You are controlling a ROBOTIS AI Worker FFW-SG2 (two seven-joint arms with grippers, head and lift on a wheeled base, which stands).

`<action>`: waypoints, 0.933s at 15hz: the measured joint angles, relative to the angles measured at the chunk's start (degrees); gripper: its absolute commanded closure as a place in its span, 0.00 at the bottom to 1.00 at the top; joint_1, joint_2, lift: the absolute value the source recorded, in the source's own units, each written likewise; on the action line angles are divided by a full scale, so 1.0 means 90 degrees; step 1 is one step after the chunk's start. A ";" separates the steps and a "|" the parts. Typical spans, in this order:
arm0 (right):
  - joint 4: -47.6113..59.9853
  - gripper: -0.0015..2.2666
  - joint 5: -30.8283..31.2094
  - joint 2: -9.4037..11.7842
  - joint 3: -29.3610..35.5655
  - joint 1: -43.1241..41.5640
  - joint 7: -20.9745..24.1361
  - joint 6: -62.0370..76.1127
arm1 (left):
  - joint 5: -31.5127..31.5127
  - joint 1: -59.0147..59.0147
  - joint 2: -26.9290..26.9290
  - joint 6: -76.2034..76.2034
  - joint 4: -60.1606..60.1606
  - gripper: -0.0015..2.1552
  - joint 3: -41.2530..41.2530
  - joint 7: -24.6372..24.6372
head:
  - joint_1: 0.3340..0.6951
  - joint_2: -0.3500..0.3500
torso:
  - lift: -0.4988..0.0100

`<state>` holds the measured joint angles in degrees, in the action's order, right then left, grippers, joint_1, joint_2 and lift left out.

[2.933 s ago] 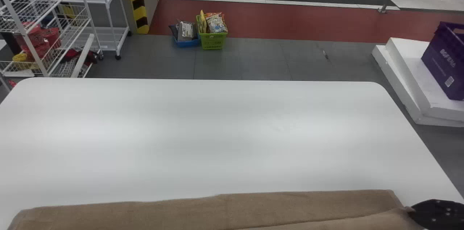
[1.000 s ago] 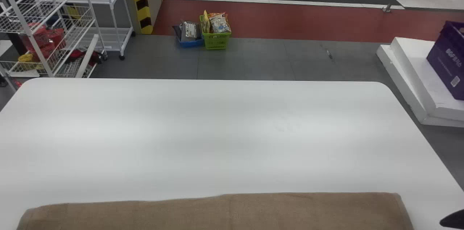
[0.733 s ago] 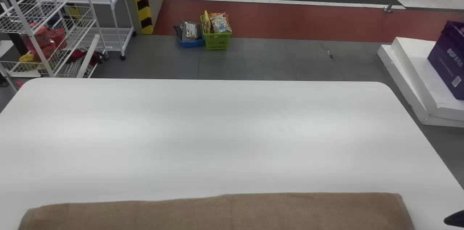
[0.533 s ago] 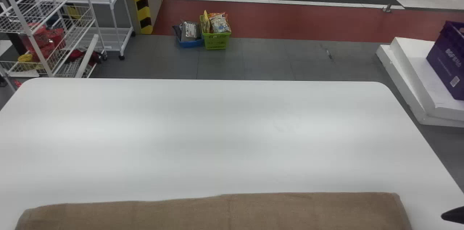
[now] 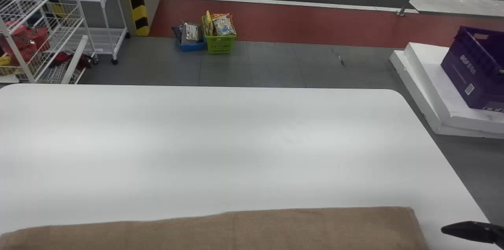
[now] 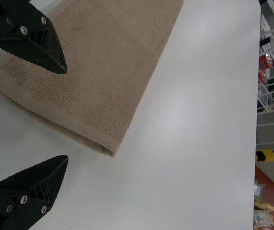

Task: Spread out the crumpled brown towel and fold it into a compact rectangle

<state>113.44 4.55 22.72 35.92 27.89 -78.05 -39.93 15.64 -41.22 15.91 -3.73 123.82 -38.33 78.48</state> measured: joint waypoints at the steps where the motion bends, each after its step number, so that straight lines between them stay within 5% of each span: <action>1: -0.0041 0.15 -0.0034 -0.0013 -0.0025 -0.0046 0.0000 0.0005 | 0.0000 0.0000 0.0000 0.0000 -0.0002 0.04 0.0004 0.0000 | 1.00 0.33 | 0.73; 14: -0.0575 0.17 0.0063 -0.0061 -0.0347 -0.0862 0.0000 -0.0539 | 0.0003 0.0000 0.0000 -0.0018 -0.0112 0.04 0.0060 -0.0009 | 1.00 0.37 | 0.73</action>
<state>108.26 5.12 22.17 32.80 20.13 -78.05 -44.78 15.67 -41.22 15.91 -3.89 122.82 -37.79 78.40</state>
